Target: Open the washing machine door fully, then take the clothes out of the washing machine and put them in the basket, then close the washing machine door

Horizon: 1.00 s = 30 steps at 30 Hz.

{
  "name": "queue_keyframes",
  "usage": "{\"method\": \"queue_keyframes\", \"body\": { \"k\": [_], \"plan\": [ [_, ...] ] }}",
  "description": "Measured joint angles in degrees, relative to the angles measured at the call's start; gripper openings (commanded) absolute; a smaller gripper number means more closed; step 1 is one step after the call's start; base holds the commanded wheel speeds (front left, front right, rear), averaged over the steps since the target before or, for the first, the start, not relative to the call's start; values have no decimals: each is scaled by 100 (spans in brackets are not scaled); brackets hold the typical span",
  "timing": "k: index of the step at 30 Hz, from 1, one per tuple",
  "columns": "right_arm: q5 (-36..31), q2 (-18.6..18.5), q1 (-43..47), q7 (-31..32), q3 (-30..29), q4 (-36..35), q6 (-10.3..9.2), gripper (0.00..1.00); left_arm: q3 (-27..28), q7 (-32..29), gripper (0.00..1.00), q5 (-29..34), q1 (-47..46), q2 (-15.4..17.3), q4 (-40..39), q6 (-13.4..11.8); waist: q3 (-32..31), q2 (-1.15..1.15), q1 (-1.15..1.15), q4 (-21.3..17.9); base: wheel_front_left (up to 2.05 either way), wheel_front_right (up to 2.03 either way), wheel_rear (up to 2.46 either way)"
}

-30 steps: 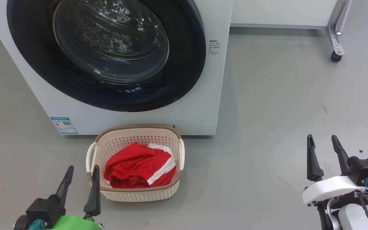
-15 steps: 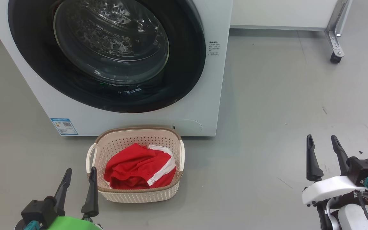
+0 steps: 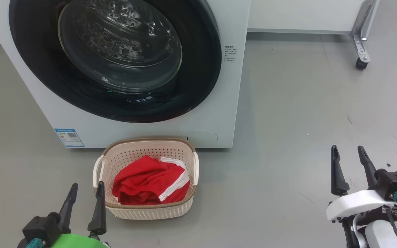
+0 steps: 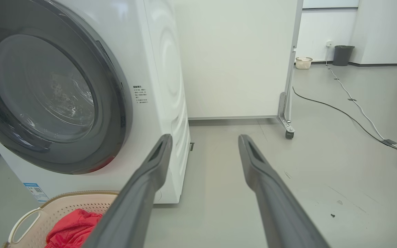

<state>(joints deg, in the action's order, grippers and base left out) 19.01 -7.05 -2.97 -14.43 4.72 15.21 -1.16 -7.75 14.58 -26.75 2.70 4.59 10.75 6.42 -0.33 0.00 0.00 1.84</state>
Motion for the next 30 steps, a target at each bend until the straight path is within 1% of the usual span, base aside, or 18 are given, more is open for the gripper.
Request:
{"method": "queue_keyframes", "body": {
  "k": [3,4,8,12,16,19,30],
  "plan": [
    [0,2,1,0,-10,0,1,100,-2,-25,100,-37,4,0,11,1,-9,0,0,2,0,0,0],
    [1,7,2,0,-11,22,1,0,-2,-25,0,-40,5,-4,29,-2,-11,0,0,2,0,0,0],
    [2,109,159,9,7,255,1,0,-27,-41,0,-40,49,-66,259,-2,-12,0,0,2,0,0,0],
    [49,154,228,45,-27,321,8,0,-21,-48,0,-75,109,-93,324,-2,-11,0,0,0,0,0,0],
    [243,154,220,130,-115,363,12,0,0,-105,0,-282,109,-99,324,-2,-9,0,0,-7,0,0,0],
    [379,156,188,212,-203,396,54,0,24,-151,0,-426,108,-104,326,-2,-8,0,0,-11,0,0,0],
    [1133,176,110,464,-325,439,109,0,116,-345,0,-1117,100,-131,331,-2,-3,0,0,-27,0,0,0]
  ]
}}
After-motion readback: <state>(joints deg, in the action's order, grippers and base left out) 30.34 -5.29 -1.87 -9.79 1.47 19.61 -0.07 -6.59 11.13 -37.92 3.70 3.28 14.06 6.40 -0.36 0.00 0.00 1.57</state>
